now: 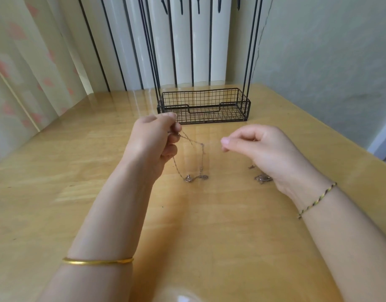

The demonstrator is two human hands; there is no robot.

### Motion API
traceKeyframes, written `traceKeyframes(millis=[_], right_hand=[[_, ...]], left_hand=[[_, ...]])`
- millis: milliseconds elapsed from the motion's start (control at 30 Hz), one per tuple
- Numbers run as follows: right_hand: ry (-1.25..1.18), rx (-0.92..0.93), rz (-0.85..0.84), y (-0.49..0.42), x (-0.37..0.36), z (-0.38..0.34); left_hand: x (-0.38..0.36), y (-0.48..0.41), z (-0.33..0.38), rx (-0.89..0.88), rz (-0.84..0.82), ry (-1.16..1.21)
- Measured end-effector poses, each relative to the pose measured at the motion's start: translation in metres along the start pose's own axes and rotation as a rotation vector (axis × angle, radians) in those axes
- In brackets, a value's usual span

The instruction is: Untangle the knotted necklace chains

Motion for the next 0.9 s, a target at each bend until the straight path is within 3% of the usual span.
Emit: traceKeyframes(millis=[167,267,433,633,900], right_hand=[[-0.371,-0.086,0.045,-0.004,0.003,-0.001],[-0.567,-0.139,0.029,-0.004,0.003,-0.002],[-0.476,-0.091,0.065,-0.005,0.005,-0.001],[-0.264,0.091,0.034,-0.007,0.015,-0.005],[-0.306,0.111,-0.103,-0.007,0.019,-0.021]], left_hand=[[-0.003,0.001,-0.006,-0.046,-0.053,-0.360],[-0.007,0.004,-0.006,-0.061,-0.170,-0.350],[-0.018,0.014,-0.001,-0.129,-0.425,-0.373],[-0.029,0.018,-0.005,-0.240,-0.383,-0.477],[-0.038,0.016,-0.011,-0.315,-0.271,-0.425]])
Point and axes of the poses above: each hand's wrist, its own y-axis away from the middle knuckle, its own x-axis out of the back of the hand, z = x × y, the point moved 3 cm from there along -y, towards the middle knuckle, and after that the axes turned 5 degrees about z, right-handed, at the moved point
